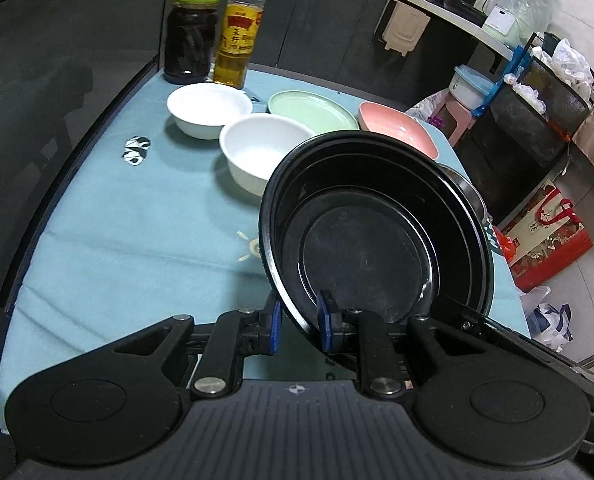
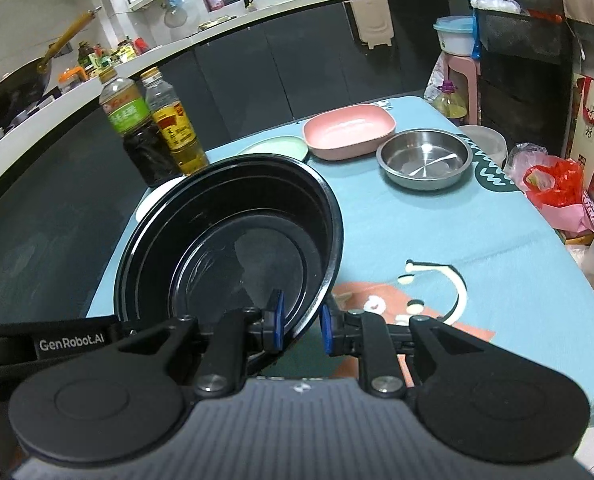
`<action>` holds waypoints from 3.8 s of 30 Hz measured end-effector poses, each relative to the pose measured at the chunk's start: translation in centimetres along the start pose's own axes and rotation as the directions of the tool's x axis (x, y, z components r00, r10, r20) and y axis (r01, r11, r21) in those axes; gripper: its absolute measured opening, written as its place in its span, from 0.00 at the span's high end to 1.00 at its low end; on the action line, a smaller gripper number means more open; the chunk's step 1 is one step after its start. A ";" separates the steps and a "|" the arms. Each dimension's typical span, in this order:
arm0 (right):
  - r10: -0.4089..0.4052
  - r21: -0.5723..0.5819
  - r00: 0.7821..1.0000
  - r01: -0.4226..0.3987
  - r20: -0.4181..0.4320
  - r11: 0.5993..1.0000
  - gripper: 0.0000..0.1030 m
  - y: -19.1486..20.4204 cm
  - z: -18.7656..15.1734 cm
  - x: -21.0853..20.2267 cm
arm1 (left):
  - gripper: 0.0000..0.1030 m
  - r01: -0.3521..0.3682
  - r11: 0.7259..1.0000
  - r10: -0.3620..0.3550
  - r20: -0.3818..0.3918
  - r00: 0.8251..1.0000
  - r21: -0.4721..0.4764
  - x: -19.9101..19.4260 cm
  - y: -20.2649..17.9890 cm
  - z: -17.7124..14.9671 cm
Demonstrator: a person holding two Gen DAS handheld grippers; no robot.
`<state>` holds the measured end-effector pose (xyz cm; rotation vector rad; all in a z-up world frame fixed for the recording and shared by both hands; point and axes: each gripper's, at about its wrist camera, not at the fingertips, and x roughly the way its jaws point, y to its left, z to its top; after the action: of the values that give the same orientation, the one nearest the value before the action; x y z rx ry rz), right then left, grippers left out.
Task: Organize plates and bowls
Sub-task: 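Lift the black bowl with both grippers and carry it across the table, then lower the black bowl onto the cloth and open both grippers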
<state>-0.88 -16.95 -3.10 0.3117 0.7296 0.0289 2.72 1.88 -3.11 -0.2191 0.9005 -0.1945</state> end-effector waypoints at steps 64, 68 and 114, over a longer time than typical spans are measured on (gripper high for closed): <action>-0.018 -0.007 0.995 0.017 -0.101 1.000 0.78 1.4 -3.4 1.9 | 0.76 -0.001 0.999 -0.003 -0.119 0.993 -0.032 2.7 2.7 -2.8; -0.022 -0.005 0.994 0.022 -0.107 1.000 0.78 1.4 -3.4 2.1 | 0.76 0.005 0.999 -0.011 -0.127 0.992 -0.042 2.9 2.8 -2.8; -0.039 0.031 0.999 0.040 -0.005 0.999 0.66 0.1 0.6 1.6 | 0.70 0.006 0.991 0.005 0.086 0.996 -0.135 1.4 6.4 1.7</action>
<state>0.74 -16.79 -3.70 0.3267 0.7413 -0.0192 5.40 7.87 -4.82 -0.3507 0.8288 -0.1238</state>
